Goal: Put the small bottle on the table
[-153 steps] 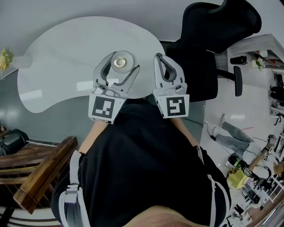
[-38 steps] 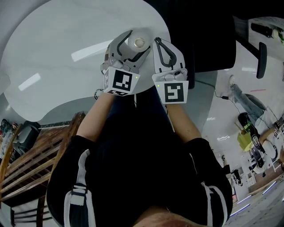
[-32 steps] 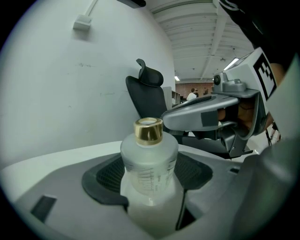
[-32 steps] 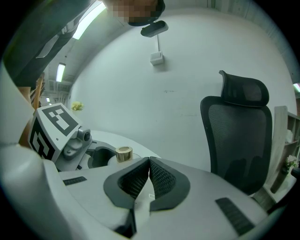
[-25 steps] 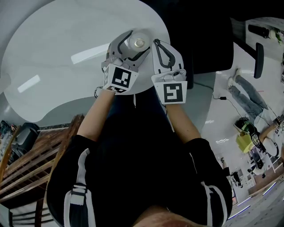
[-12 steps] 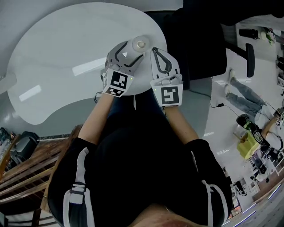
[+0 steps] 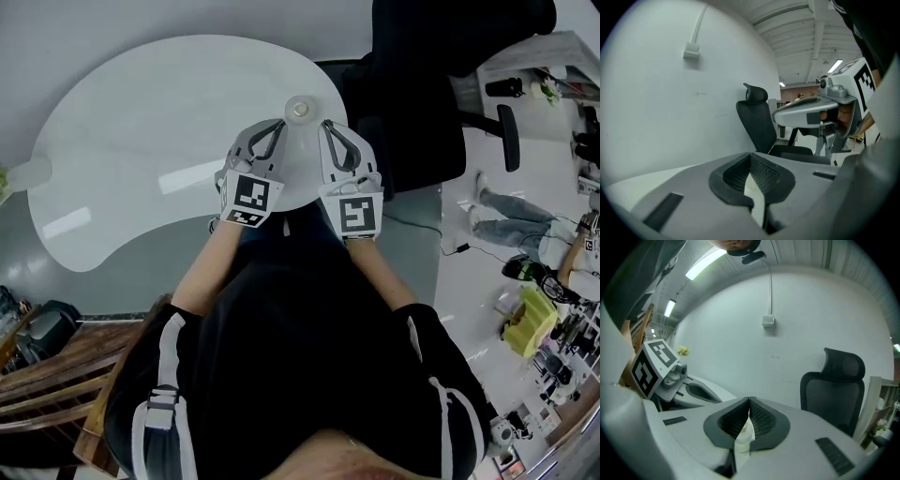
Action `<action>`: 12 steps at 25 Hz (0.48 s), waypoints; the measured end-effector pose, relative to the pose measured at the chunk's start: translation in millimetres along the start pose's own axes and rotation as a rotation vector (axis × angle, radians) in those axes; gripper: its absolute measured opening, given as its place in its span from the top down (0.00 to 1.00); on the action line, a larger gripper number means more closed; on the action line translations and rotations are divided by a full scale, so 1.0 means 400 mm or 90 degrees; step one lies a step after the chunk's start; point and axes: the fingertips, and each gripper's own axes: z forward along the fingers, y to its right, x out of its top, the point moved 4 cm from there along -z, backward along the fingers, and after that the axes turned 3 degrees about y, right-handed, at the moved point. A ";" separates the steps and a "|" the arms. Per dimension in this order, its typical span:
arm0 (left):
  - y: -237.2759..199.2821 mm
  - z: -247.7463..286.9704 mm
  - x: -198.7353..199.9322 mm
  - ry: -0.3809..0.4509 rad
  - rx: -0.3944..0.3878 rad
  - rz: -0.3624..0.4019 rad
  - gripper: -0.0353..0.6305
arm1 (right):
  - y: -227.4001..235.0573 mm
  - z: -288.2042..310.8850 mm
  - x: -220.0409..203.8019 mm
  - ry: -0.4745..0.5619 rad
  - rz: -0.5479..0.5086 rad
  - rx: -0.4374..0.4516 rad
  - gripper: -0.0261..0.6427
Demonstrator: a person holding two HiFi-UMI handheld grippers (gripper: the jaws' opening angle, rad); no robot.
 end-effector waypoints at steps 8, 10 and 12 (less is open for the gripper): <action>0.003 -0.070 0.149 0.081 0.016 -0.070 0.94 | 0.023 -0.052 0.098 0.073 -0.026 -0.017 0.93; 0.002 -0.091 0.184 0.102 0.020 -0.081 0.94 | 0.022 -0.075 0.125 0.060 -0.018 -0.027 0.93; 0.002 -0.112 0.221 0.124 0.027 -0.082 0.94 | 0.024 -0.094 0.154 0.065 -0.021 -0.033 0.93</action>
